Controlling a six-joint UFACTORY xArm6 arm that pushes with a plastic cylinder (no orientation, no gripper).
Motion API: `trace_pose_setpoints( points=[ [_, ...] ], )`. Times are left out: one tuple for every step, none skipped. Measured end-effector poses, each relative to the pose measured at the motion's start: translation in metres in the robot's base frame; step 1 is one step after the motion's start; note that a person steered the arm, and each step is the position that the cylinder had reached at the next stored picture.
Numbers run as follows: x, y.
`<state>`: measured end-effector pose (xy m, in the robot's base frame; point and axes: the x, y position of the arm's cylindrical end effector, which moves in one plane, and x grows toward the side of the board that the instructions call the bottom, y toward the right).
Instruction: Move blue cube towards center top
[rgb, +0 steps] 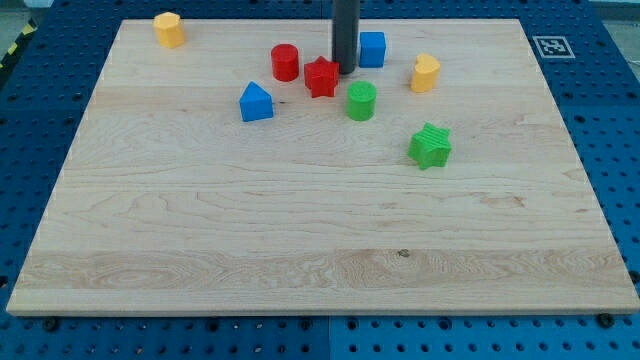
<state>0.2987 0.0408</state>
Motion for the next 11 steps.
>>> trace_pose_setpoints(
  points=[
    [0.007,0.037],
    [0.009,0.065],
    [0.009,0.062],
    [0.005,0.057],
    [-0.013,0.053],
    [-0.026,0.035],
    [-0.034,0.025],
    [-0.037,0.025],
    [-0.038,0.026],
    [-0.055,0.028],
    [-0.068,0.024]
  ],
)
